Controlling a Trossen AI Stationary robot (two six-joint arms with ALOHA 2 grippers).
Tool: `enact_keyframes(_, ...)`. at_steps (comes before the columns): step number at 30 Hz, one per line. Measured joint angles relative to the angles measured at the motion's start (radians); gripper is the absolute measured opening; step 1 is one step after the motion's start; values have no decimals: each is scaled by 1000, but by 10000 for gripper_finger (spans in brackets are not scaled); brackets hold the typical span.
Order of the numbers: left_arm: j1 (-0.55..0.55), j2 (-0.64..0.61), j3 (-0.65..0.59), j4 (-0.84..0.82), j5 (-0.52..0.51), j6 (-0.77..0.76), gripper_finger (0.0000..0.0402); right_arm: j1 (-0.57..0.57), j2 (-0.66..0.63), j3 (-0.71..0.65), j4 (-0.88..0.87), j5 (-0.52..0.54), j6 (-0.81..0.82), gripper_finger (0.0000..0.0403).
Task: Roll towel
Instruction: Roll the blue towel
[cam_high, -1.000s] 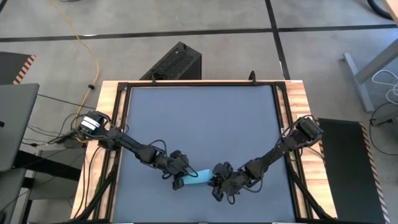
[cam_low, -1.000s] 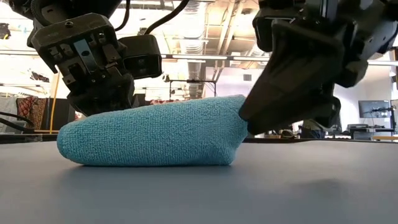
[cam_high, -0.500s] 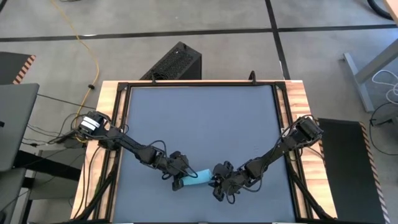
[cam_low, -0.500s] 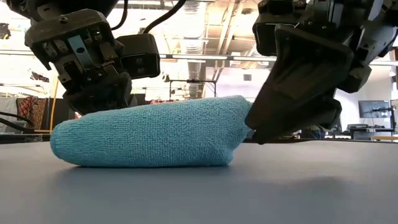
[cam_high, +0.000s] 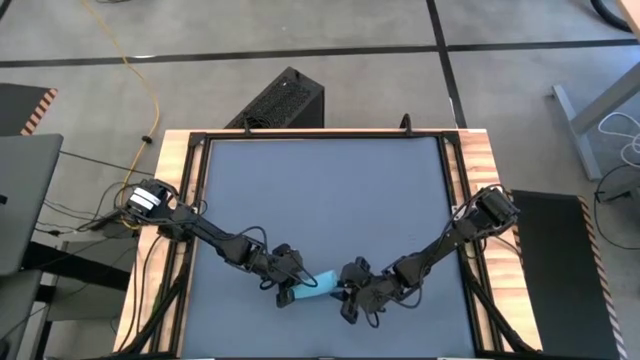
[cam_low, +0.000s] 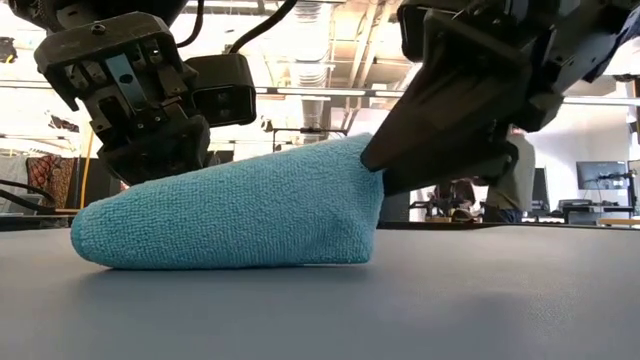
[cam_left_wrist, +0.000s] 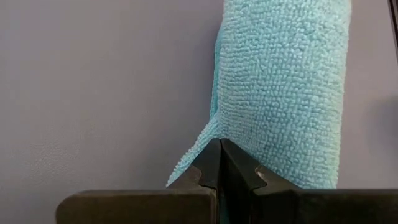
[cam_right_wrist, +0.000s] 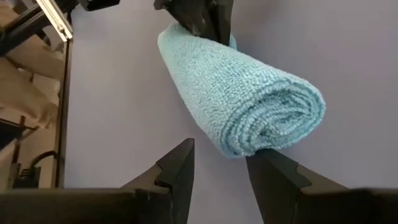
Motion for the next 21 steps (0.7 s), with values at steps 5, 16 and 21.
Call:
enact_keyframes(5,0,0,0,0,0,0,0,-10,0,0,-1,9,-49,153)
enact_keyframes(16,0,0,0,19,1,11,0,-13,30,1,7,-6,-72,14)
enact_keyframes(21,0,-8,0,55,90,81,13,-15,113,1,84,-32,-8,12)
